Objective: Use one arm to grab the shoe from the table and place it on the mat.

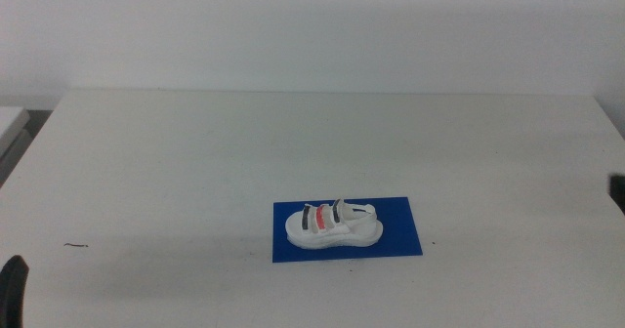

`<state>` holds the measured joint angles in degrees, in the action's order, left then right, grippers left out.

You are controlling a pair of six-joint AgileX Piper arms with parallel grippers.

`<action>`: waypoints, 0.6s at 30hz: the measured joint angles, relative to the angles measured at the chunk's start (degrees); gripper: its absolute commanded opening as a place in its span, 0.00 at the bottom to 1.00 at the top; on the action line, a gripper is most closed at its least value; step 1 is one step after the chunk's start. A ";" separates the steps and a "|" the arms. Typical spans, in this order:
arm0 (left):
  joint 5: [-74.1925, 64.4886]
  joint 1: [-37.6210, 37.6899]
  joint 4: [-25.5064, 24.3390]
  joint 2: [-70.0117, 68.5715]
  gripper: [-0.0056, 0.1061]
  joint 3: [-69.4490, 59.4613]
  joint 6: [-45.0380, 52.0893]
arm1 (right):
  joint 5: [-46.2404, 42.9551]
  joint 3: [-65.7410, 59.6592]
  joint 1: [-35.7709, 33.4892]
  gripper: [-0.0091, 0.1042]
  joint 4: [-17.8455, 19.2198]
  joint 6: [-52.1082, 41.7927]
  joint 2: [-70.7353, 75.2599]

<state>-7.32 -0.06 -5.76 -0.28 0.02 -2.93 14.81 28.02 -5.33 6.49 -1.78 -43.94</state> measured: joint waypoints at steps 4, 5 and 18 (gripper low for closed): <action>0.00 0.00 0.00 0.00 0.89 0.00 0.00 | -6.34 -10.10 1.36 0.80 -0.09 0.34 10.16; 0.00 0.00 0.00 0.00 0.89 0.00 0.00 | -7.35 -12.24 1.36 0.80 -0.39 0.37 12.53; 0.00 0.00 0.00 0.00 0.89 0.00 0.00 | -8.85 -27.64 1.36 0.80 -2.08 0.68 39.17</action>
<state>-7.32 -0.06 -5.76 -0.28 0.02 -2.93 5.96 0.38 -3.97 4.41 -1.10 -4.77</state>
